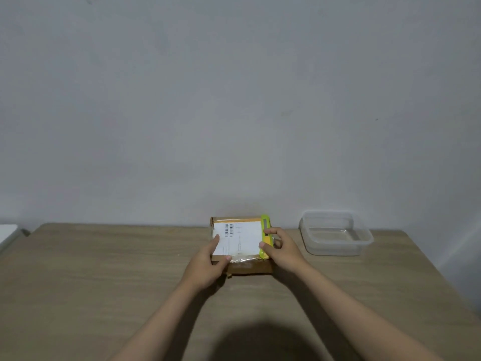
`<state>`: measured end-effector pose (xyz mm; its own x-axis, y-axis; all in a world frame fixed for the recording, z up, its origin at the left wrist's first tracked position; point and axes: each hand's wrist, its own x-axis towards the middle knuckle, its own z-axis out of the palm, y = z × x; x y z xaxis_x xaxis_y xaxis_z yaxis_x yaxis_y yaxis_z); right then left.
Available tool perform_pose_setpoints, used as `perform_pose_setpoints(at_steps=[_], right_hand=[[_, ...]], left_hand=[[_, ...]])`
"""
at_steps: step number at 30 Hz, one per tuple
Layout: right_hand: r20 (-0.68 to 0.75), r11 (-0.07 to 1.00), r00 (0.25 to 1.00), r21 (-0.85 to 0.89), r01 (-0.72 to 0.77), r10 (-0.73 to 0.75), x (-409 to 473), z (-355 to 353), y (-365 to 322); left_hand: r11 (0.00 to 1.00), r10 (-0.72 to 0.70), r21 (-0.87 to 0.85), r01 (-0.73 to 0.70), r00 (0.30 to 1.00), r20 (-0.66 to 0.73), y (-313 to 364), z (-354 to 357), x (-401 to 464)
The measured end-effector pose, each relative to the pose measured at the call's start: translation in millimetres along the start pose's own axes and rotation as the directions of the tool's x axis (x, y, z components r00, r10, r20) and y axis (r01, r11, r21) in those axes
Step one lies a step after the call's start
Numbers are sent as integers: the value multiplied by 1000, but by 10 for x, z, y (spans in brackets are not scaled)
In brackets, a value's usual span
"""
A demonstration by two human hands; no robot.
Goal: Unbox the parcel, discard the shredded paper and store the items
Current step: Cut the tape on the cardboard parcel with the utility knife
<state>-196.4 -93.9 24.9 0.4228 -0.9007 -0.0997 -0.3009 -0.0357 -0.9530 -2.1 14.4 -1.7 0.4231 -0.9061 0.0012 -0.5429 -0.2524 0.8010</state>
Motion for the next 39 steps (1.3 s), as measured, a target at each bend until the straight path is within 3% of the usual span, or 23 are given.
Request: perform_pose_setpoints(at_steps=[9,15,22,27,31,34,39], right_hand=[[14,996,1000,91,9,-11,-1024,0,215],[-24,987,997,140,-76,80,-1441,54,524],[-145,1000,989,-14,-1,-1,-1556,-134,460],[-105,996,992,60,-68,74,-1691,-319,335],[-222,994,970,66,-85,98,-1834,-388,370],[-310,992,944,101,-81,109,-1878,-402,469],[-292,949,935,295,-113,202,-1904,-394,507]], left_hand=[[998,2,60,-1,1000,-18,30,-3,-1034],[1000,-13,23,12,1000,15,-85,132,-1474],[997,-51,-54,53,998,29,-147,139,-1577],[999,-34,3,34,991,132,-141,72,-1514],[1000,4,-27,1,980,197,-147,72,-1525],[998,25,-61,-14,982,188,-174,102,-1532],[995,36,-100,-20,987,159,-216,141,-1536]])
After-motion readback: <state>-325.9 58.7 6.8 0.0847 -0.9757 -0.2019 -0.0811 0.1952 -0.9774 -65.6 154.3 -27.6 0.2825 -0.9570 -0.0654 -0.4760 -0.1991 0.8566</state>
